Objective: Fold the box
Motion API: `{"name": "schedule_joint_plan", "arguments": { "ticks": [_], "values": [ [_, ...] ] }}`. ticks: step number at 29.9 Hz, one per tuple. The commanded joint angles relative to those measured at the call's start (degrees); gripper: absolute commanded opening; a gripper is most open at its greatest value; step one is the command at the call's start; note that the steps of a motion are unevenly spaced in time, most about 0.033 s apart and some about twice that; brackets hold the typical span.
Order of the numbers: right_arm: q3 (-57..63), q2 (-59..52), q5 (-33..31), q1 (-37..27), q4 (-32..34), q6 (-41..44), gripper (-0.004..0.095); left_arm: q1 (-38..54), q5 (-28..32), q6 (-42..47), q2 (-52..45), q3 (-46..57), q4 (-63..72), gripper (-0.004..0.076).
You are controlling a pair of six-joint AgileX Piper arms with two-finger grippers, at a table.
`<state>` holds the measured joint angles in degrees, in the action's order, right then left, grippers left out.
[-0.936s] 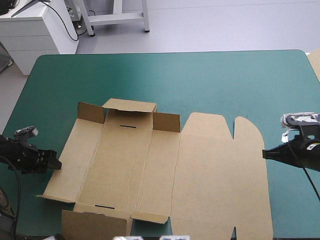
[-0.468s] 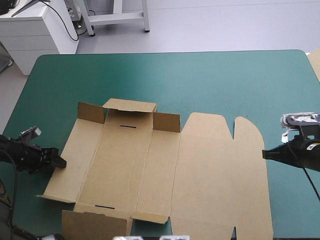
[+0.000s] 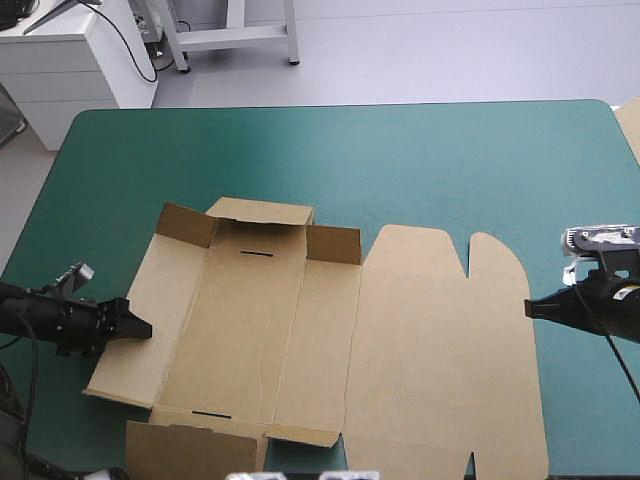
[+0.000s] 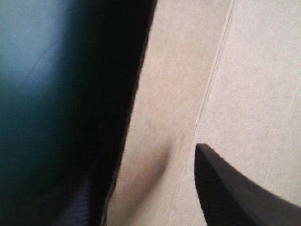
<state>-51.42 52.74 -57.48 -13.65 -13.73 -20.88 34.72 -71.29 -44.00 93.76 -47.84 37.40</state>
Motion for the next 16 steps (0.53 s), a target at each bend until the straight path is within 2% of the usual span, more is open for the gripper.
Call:
{"name": "schedule_joint_plan", "arguments": {
  "ticks": [1, 6, 13, 16],
  "values": [
    [-1.4, -0.7, 2.8, -0.4, -0.8, -0.6, -0.0021, -0.5, -3.1, 1.6, 0.1, 2.0, -4.7, 0.0403],
    [-1.4, -0.7, 3.1, -0.4, -1.1, -0.9, -0.0021, -1.7, -3.1, 3.0, 0.1, 2.0, -5.0, 0.0403],
    [-1.4, -0.7, 3.4, -0.4, -2.1, -1.8, -0.0021, -10.3, -3.1, 3.3, 0.1, 1.6, -8.2, 0.0403],
    [-1.4, -0.7, 3.4, -0.4, -2.1, -1.8, -0.0021, -11.5, -3.1, 3.5, 0.1, 1.6, -8.4, 0.0368]
  ]
}}
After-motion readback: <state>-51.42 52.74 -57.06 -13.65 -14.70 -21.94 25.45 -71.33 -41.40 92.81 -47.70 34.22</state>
